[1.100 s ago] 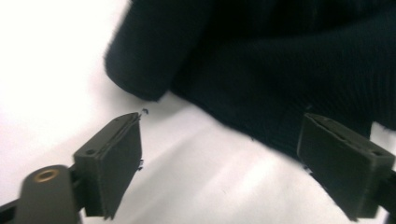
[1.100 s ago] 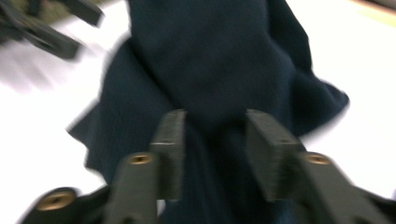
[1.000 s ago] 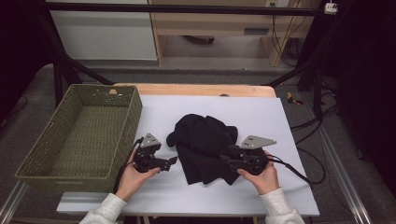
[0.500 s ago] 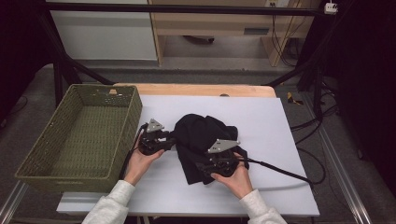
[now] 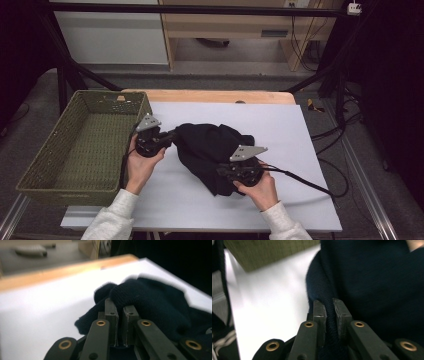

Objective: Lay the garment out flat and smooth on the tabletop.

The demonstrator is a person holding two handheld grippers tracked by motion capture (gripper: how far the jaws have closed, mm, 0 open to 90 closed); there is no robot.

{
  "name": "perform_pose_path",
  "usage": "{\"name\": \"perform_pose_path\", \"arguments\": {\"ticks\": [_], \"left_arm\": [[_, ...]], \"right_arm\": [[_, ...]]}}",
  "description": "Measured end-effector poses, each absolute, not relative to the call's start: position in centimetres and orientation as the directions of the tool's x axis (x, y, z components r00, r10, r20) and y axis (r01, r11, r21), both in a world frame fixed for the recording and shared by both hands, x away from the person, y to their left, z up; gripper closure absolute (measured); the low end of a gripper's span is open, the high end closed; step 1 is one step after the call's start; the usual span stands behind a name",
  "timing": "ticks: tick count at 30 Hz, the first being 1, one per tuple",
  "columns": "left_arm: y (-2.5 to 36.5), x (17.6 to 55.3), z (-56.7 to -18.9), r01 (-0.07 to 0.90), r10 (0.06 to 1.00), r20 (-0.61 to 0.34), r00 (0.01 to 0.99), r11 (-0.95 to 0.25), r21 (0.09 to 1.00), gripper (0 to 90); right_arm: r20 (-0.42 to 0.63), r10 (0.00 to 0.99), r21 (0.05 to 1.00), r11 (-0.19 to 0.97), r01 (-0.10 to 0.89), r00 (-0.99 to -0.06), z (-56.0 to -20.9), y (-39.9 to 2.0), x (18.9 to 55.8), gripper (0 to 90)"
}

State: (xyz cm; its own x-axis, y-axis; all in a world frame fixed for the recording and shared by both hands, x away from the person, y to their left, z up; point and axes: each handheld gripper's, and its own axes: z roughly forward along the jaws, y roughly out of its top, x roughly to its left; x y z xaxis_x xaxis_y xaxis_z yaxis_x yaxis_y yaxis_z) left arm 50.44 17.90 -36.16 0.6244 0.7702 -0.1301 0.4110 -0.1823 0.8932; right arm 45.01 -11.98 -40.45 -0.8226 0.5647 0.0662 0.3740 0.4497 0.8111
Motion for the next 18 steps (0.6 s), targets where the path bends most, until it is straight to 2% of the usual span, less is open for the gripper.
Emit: {"name": "perform_pose_path", "arguments": {"ticks": [5,9,14,18], "left_arm": [[16.7,50.1,-32.7,0.353,0.748,-0.099,0.656,-0.188,0.917,85.0],[14.5,50.8,-31.3,0.332,0.734,-0.075,0.675,-0.211,0.919,84.8],[11.6,52.3,-32.4,0.378,0.707,-0.109,0.699,-0.236,0.896,83.1],[9.9,52.7,-34.8,0.4,0.677,-0.122,0.726,-0.271,0.875,75.3]], "right_arm": [[0.045,0.597,0.877,0.359,0.318,-0.801,-37.0,-14.4,44.4,82.7],[0.001,0.665,0.902,0.321,0.287,-0.747,-35.5,-16.6,44.6,82.7],[-0.073,0.789,0.891,0.327,0.316,-0.61,-36.4,-19.7,45.8,82.6],[-0.09,0.843,0.862,0.332,0.382,-0.53,-38.6,-22.0,46.8,82.7]]}}
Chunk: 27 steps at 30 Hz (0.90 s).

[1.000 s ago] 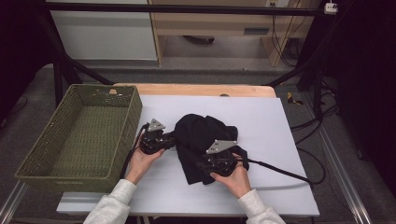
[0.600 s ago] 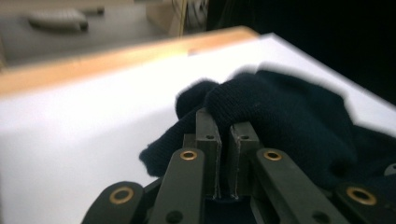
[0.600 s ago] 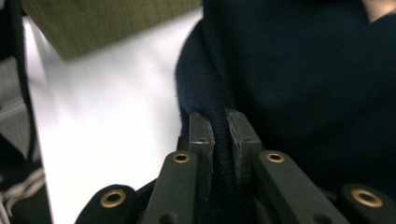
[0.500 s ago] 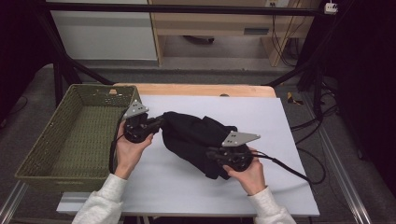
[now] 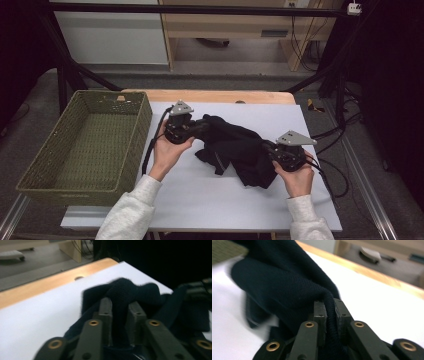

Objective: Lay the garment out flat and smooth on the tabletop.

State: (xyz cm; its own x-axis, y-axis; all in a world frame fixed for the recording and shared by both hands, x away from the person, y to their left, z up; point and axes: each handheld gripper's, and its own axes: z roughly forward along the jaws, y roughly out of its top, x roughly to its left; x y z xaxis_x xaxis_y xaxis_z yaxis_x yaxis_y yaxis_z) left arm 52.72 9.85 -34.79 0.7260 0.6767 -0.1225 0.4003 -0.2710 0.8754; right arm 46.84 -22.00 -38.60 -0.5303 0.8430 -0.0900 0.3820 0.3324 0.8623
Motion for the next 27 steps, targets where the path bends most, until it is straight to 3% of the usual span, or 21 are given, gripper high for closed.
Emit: {"name": "perform_pose_path", "arguments": {"ticks": [6,9,14,16,19,23,27], "left_arm": [[9.6,51.8,-37.9,0.397,0.638,-0.146,0.756,-0.271,0.877,52.9],[10.4,51.3,-38.5,0.42,0.628,-0.169,0.76,-0.275,0.865,34.9],[12.1,49.7,-39.8,0.43,0.642,-0.16,0.75,-0.29,0.855,16.0],[12.6,49.1,-40.6,0.445,0.652,-0.156,0.742,-0.306,0.841,7.7],[13.2,48.1,-41.8,0.447,0.651,-0.14,0.746,-0.333,0.83,2.2],[13.2,47.3,-43.3,0.462,0.653,-0.135,0.746,-0.359,0.811,2.2],[11.7,47.0,-44.2,0.466,0.635,-0.138,0.76,-0.385,0.797,4.0]], "right_arm": [[-0.074,0.872,0.819,0.33,0.469,-0.485,-41.8,-24.3,48.1,82.0],[-0.077,0.869,0.809,0.341,0.478,-0.489,-42.6,-24.6,48.4,79.8],[-0.081,0.841,0.824,0.359,0.439,-0.534,-42.0,-24.3,47.9,67.2],[-0.091,0.832,0.83,0.367,0.42,-0.547,-41.4,-24.0,47.6,57.9],[-0.095,0.815,0.842,0.373,0.39,-0.572,-40.4,-23.1,47.0,45.7],[-0.125,0.78,0.84,0.412,0.353,-0.613,-39.8,-21.3,46.4,34.7],[-0.122,0.75,0.832,0.435,0.345,-0.65,-40.2,-19.6,46.5,32.0]]}}
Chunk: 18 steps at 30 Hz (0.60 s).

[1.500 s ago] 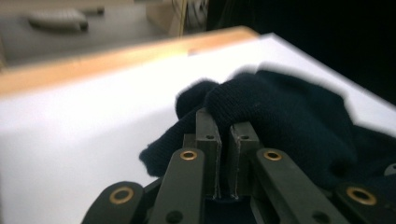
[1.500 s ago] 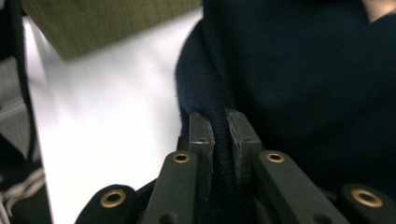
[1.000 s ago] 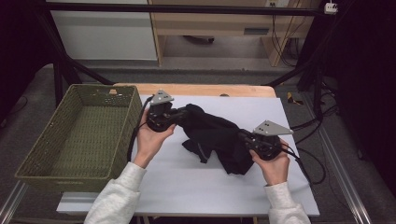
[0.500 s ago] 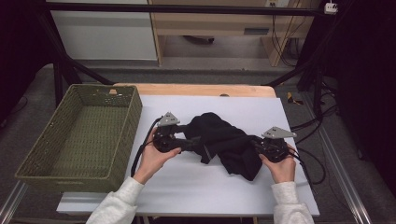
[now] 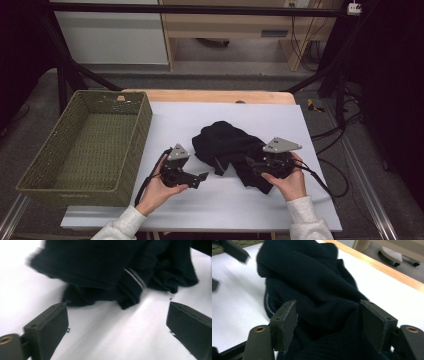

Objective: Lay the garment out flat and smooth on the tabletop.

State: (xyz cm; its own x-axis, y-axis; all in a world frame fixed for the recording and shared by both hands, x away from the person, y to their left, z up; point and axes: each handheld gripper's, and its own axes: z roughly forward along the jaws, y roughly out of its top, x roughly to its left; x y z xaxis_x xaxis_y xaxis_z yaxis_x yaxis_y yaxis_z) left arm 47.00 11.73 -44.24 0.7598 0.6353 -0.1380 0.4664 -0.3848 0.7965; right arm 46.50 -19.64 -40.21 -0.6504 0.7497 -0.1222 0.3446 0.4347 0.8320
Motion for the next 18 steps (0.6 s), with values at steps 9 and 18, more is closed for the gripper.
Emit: {"name": "perform_pose_path", "arguments": {"ticks": [9,18], "left_arm": [[7.7,46.9,-46.1,0.46,0.607,-0.118,0.786,-0.446,0.768,19.7],[5.8,48.5,-47.5,0.507,0.661,-0.128,0.74,-0.422,0.752,40.9]], "right_arm": [[-0.099,0.737,0.854,0.408,0.323,-0.669,-39.7,-18.7,46.3,29.3],[-0.086,0.706,0.811,0.459,0.362,-0.703,-41.7,-17.1,47.4,34.9]]}}
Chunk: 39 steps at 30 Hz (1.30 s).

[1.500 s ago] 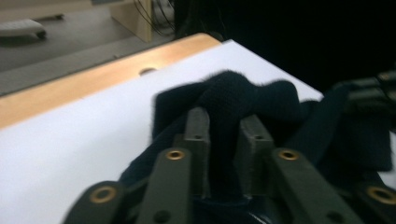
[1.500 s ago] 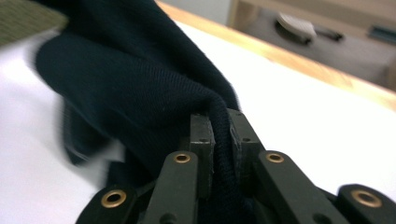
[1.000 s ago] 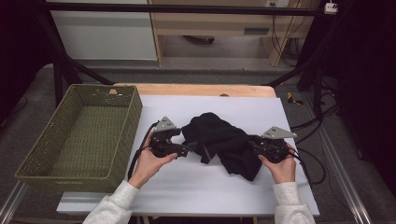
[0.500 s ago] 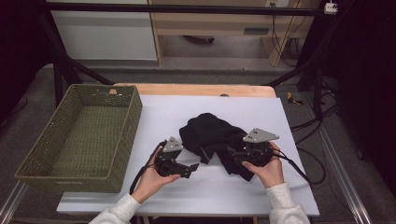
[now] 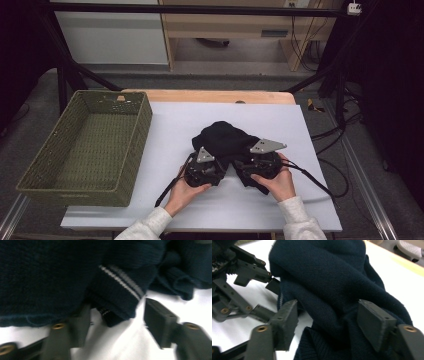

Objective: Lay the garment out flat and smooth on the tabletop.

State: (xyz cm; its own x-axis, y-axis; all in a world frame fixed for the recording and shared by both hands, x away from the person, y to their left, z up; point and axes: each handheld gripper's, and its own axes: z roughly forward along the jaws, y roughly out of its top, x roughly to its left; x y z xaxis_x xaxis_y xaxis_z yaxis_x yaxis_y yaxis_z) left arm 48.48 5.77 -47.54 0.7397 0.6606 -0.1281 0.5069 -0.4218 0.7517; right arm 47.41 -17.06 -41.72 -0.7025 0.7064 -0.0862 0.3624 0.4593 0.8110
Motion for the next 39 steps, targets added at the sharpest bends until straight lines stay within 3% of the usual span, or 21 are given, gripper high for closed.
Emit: {"name": "perform_pose_path", "arguments": {"ticks": [6,10,11,13,23,28,33,39], "left_arm": [[5.3,49.1,-48.0,0.532,0.664,-0.152,0.732,-0.418,0.737,62.4],[5.5,48.8,-47.6,0.512,0.652,-0.128,0.747,-0.442,0.736,76.7],[5.7,48.8,-47.4,0.508,0.651,-0.118,0.75,-0.453,0.733,79.3],[6.3,48.6,-46.9,0.508,0.641,-0.134,0.756,-0.445,0.738,83.8],[11.8,47.2,-41.6,0.445,0.626,-0.123,0.77,-0.389,0.807,85.4],[15.4,46.6,-39.7,0.434,0.668,-0.102,0.737,-0.353,0.829,85.5],[17.9,46.5,-40.9,0.492,0.709,-0.15,0.689,-0.306,0.815,85.5],[17.9,46.6,-42.4,0.521,0.716,-0.159,0.679,-0.319,0.792,85.4]], "right_arm": [[-0.116,0.703,0.783,0.499,0.372,-0.701,-42.8,-16.7,48.1,49.2],[-0.132,0.701,0.772,0.516,0.37,-0.701,-43.3,-16.7,48.3,69.5],[-0.143,0.701,0.769,0.523,0.367,-0.699,-43.3,-16.7,48.3,79.6],[-0.128,0.705,0.77,0.514,0.378,-0.698,-43.1,-17.0,48.2,86.7],[-0.078,0.718,0.827,0.435,0.357,-0.692,-40.0,-18.7,47.2,89.3],[-0.089,0.737,0.836,0.421,0.351,-0.67,-38.7,-19.5,46.9,89.4],[-0.125,0.778,0.824,0.427,0.373,-0.616,-38.6,-20.4,47.1,89.4],[-0.11,0.806,0.808,0.413,0.42,-0.582,-40.4,-21.2,48.0,86.6]]}}
